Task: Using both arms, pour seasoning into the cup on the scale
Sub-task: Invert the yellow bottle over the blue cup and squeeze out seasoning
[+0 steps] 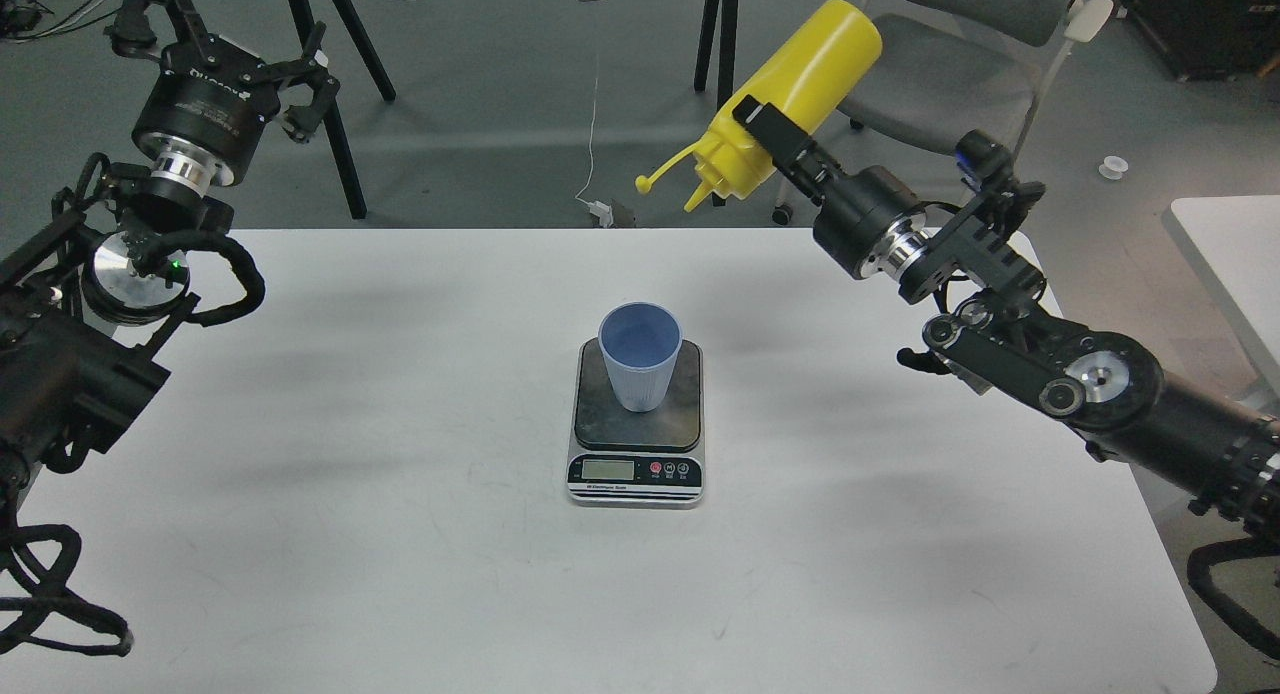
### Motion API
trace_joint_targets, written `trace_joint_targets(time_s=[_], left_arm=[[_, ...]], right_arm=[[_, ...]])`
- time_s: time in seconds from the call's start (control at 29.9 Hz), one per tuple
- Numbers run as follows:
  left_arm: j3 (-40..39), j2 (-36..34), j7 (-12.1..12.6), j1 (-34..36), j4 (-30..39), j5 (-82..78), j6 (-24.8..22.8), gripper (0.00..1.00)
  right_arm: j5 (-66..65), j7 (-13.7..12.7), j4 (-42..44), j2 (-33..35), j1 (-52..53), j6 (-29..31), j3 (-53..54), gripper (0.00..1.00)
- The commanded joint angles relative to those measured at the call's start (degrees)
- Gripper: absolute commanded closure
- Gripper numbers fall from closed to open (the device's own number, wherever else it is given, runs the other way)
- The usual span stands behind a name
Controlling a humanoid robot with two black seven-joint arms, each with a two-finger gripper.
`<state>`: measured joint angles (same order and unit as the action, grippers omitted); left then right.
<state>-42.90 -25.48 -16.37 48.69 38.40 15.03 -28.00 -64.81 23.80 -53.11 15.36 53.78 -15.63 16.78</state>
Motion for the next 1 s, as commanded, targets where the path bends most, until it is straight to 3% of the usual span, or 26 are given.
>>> trace_joint_targets(time_s=[0.0, 0.23, 0.6, 0.87, 0.97], left_arm=[[0.0, 0.4, -0.1, 0.0, 0.0, 0.0, 0.0, 0.00], [0.0, 0.3, -0.2, 0.0, 0.0, 0.0, 0.0, 0.00], [-0.1, 0.3, -0.3, -1.3, 0.1, 0.1, 0.0, 0.00], [-0.2, 0.1, -0.3, -1.3, 0.2, 0.0, 0.0, 0.00], [-0.3, 0.1, -0.3, -1.3, 0.2, 0.1, 0.0, 0.00]], right_arm=[[-6.3, 1.5, 3.6, -2.4, 1.4, -1.9, -5.0, 0.56], [-7.6, 1.5, 4.4, -5.2, 1.5, -2.4, -8.1, 0.57], [-11.9, 1.4, 11.9, -12.6, 1.5, -7.9, -13.2, 0.58], [-11.7, 1.5, 11.6, -11.8, 2.3, -8.1, -13.1, 0.57], [-10.8, 1.7, 10.1, -8.3, 2.7, -7.9, -11.7, 0.57]])
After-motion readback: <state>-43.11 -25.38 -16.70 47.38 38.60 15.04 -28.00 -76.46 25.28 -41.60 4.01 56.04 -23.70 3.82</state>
